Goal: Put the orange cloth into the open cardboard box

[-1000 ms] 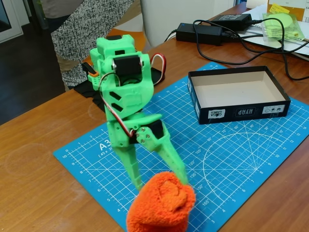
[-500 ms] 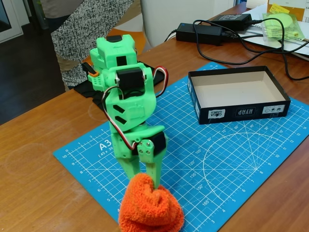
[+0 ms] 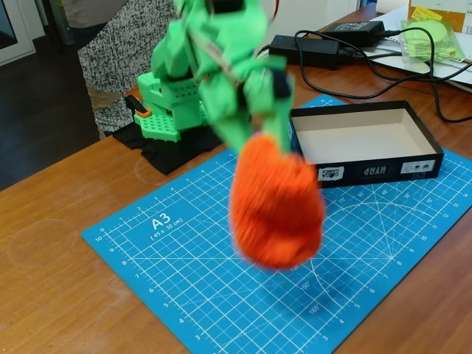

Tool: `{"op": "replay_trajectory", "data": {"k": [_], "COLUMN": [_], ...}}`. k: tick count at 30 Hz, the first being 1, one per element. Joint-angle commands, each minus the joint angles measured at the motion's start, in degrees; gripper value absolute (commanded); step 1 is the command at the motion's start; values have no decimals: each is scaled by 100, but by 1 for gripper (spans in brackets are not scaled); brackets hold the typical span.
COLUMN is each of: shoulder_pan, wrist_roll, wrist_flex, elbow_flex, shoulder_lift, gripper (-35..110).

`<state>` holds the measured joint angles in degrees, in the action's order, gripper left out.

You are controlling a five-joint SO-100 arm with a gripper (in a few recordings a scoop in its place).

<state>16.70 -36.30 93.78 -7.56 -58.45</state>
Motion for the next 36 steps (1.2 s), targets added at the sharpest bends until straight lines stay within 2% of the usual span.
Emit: {"op": "replay_trajectory", "data": {"k": [1, 10, 19, 22, 30, 36], "shoulder_pan": [-976, -3041, -4799, -4887, -4632, -4605], "wrist_roll": [334, 1644, 2435, 2610, 2575, 2487], "wrist_flex": [105, 70, -97, -255, -1635, -2461], "elbow_flex": [-984, -2364, -2927, -3428, -5985, -7277], "shoulder_lift": [-1433, -1758, -1362, -1248, -1573, -1591], "gripper": [-1, 0, 0, 0, 0, 0]}}
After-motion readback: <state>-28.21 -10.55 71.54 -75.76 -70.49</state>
